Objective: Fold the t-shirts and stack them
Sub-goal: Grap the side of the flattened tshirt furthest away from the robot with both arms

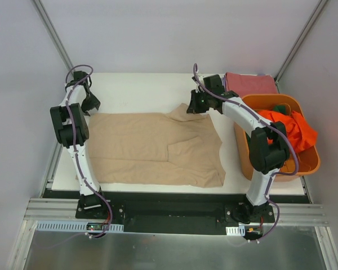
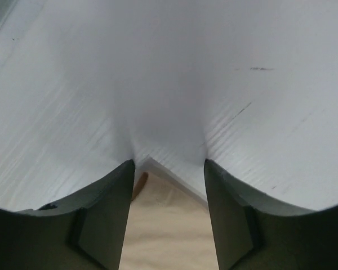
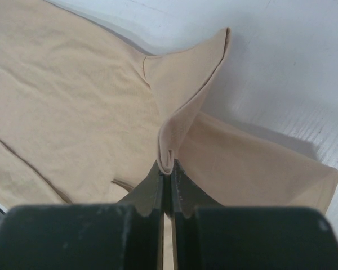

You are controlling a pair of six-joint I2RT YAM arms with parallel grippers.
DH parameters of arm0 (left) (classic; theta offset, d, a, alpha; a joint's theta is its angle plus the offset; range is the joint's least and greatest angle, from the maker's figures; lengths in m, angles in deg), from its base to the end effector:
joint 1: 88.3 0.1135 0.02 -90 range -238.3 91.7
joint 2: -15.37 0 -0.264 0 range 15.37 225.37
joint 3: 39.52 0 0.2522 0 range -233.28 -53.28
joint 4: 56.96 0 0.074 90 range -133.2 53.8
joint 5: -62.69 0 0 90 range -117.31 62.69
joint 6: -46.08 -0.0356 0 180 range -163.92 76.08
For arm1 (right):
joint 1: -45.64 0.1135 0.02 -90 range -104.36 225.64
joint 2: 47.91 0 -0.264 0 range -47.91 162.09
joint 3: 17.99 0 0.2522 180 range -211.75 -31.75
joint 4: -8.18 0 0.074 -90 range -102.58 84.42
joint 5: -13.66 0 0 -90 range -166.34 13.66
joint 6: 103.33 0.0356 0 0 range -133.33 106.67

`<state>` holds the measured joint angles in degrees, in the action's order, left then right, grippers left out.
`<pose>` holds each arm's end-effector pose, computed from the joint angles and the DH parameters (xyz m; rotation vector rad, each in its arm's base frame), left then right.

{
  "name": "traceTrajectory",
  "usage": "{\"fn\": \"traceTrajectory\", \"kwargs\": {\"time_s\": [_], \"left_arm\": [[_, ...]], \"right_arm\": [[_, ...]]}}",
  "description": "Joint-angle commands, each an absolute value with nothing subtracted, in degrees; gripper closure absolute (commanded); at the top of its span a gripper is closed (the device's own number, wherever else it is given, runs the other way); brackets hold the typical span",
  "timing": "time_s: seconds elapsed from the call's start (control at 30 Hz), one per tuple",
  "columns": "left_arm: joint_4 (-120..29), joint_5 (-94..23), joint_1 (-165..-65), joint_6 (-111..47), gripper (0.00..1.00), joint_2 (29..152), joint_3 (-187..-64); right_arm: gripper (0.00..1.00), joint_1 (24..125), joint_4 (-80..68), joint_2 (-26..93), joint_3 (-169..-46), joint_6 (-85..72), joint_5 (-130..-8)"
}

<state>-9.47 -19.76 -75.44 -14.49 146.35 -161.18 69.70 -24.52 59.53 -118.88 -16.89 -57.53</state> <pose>0.4882 0.1163 0.1805 -0.9665 2.3599 0.0570 0.3908 0.1870 0.2685 -0.7137 2.1578 0.5605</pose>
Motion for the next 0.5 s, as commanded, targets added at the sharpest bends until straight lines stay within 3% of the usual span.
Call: {"fn": "traceTrajectory", "kwargs": {"time_s": [0.0,0.2,0.3,0.47], "left_arm": [[-4.4,-17.6,-74.6,-14.3,0.51,147.3,-162.5],[-2.5,-17.5,-74.6,-15.1,0.71,147.4,-161.9],[-2.1,-18.5,-74.6,-14.7,0.69,146.0,-160.3],[-2.0,-19.6,-74.7,-16.1,0.74,144.8,-157.7]], "right_arm": [[0.99,69.9,-24.6,59.1,-120.0,-17.8,-56.6],[0.99,70.0,-24.6,58.5,-119.5,-17.7,-56.8],[0.99,70.1,-24.7,58.0,-119.2,-17.9,-57.5],[1.0,70.1,-24.9,57.7,-118.9,-17.8,-58.1]]}}
